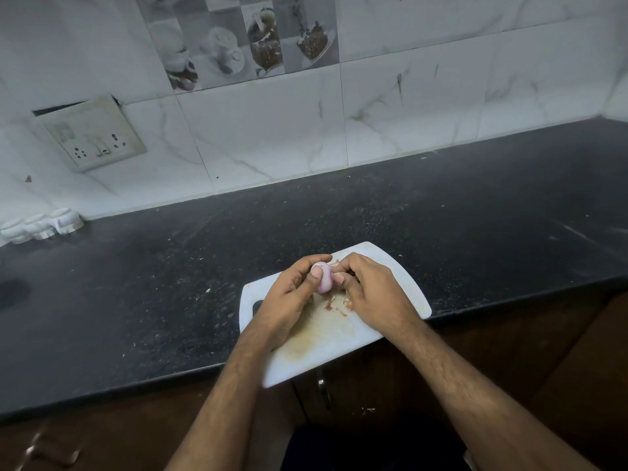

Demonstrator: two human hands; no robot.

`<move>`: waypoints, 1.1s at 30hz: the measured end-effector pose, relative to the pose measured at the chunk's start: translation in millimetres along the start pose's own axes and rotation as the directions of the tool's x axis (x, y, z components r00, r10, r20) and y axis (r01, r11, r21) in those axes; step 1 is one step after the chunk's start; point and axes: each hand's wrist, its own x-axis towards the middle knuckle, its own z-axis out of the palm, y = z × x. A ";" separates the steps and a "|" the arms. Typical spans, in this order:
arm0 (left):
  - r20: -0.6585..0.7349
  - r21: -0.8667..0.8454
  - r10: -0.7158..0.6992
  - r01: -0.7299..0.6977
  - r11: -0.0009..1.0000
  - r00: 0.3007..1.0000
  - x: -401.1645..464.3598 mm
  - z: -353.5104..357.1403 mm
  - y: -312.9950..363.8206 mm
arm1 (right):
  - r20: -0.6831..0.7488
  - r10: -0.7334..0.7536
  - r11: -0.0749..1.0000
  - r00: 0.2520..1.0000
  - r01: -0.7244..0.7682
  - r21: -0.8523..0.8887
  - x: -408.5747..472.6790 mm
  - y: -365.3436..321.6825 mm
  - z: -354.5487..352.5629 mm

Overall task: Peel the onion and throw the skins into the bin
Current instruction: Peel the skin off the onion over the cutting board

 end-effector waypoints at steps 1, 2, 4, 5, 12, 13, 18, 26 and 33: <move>0.006 0.009 -0.001 0.001 1.000 1.000 -0.3 1.0 0.5 | 0.016 -0.027 0.999 0.999 0.028 -0.046 -0.2 0.6 0.9; 0.010 0.012 0.000 0.000 1.000 1.000 -0.4 1.9 0.9 | 0.035 -0.053 0.995 0.998 0.056 -0.084 -0.7 0.0 1.5; 0.015 0.011 0.007 -0.007 1.000 1.000 0.2 2.2 0.2 | 0.065 -0.088 0.984 0.994 0.097 -0.146 -1.7 -1.3 2.6; 0.015 0.008 0.012 -0.012 1.000 1.000 0.4 2.3 -0.1 | 0.075 -0.100 0.977 0.992 0.112 -0.180 -1.8 -1.7 3.2; -0.010 -0.027 0.042 -0.042 0.999 0.999 0.8 1.4 -0.8 | 0.109 -0.124 0.906 0.986 0.157 -0.392 -2.1 -9.7 6.0; -0.014 -0.018 0.034 -0.035 0.999 0.999 1.5 0.2 -2.3 | 0.119 -0.122 0.897 0.985 0.161 -0.411 -1.9 -10.8 6.3; -0.036 0.046 0.024 -0.023 0.999 0.999 1.6 1.2 -2.9 | 0.138 -0.103 0.851 0.985 0.159 -0.501 1.6 -13.2 9.5; -0.016 0.027 0.023 -0.023 0.999 1.000 1.9 0.3 -3.0 | 0.160 -0.080 0.849 0.984 0.151 -0.506 4.1 -12.1 7.9; 0.075 0.102 0.022 -0.030 0.994 0.997 3.5 -3.2 -1.6 | 0.195 -0.098 0.861 0.976 0.181 -0.475 4.9 -15.3 6.2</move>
